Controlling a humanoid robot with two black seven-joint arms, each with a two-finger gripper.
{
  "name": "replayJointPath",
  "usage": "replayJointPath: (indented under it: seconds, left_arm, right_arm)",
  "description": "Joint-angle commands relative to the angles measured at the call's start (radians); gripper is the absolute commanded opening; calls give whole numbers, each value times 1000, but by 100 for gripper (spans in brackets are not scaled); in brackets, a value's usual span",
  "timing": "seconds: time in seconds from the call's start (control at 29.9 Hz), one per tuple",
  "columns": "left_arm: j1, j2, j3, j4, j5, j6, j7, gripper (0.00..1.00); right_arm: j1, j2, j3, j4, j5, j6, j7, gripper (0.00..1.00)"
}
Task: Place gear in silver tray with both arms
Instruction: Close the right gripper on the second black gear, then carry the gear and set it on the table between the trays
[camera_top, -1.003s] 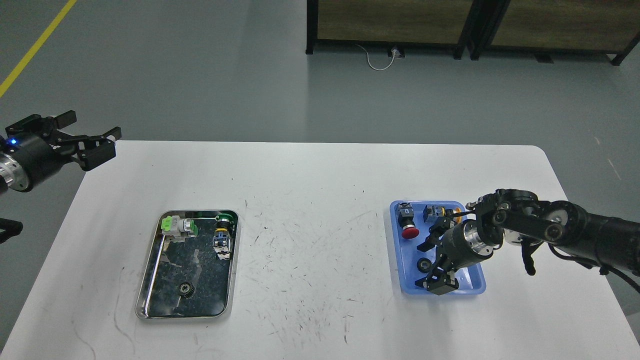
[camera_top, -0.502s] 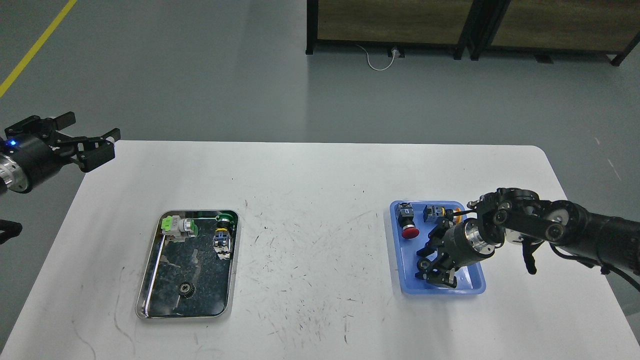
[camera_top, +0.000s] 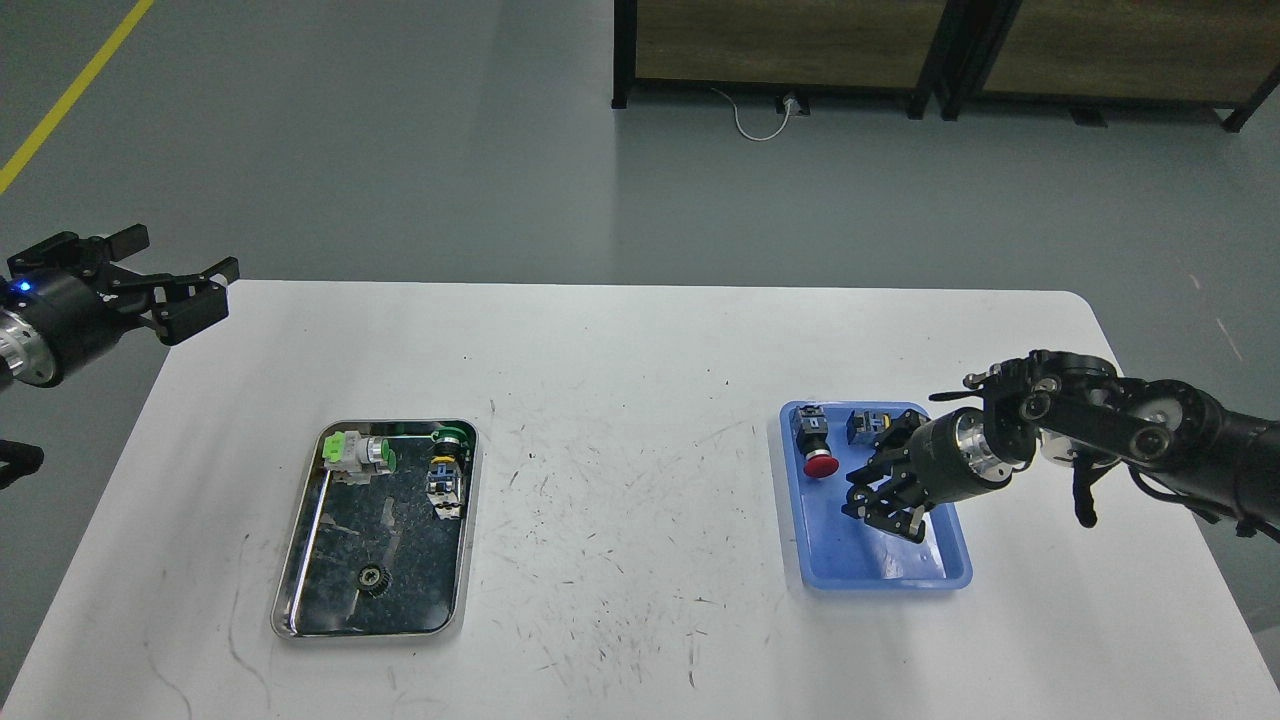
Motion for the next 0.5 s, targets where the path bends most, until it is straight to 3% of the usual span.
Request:
replayJointPath:
  seconds: [0.0,0.17,0.47]
  left_arm:
    - [1,-2,0,0,0,0,0,97]
    - [0,-2,0,0,3,0,0,97]
    - [-8,-5,20,0,3,5,0,97]
  right_arm:
    - [31,-29,27,40,0,0,0,18]
    - [111,18,17,46,-6,0,0,18]
    - [228,274,-104,9,-15,0,0,19]
